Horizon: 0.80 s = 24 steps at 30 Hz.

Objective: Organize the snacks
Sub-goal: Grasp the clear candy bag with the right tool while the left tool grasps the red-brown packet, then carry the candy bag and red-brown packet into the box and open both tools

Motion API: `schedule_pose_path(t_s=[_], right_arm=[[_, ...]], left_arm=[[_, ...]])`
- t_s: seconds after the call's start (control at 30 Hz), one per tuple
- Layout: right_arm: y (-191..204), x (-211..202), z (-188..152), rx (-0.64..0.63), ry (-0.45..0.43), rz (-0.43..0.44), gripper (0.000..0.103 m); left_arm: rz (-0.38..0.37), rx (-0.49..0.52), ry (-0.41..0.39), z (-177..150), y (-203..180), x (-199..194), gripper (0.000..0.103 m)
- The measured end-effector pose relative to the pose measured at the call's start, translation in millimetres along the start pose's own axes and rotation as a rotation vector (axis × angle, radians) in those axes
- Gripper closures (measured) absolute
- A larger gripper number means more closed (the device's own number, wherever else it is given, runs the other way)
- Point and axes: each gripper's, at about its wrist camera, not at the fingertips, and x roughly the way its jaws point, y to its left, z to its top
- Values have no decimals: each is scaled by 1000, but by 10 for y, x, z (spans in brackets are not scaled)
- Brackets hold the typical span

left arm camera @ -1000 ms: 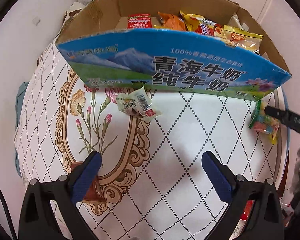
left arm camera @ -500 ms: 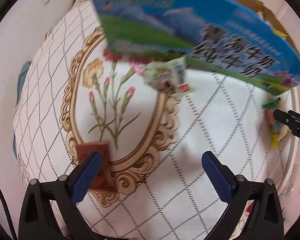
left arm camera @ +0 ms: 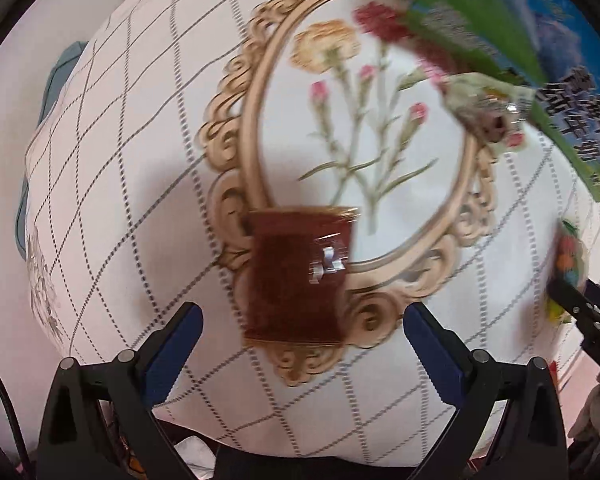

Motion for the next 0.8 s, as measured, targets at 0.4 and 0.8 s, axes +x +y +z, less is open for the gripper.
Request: schedule_pose_path(t_s=[0.4,0.8], right_arm=[[-91,144,235,117,5,11,44],[-58,139,-273,143,113,-70,35]], left_arm=[[-25,60,8,137,-75,299,49],[-79,295,27,-177,-1092,313,49]])
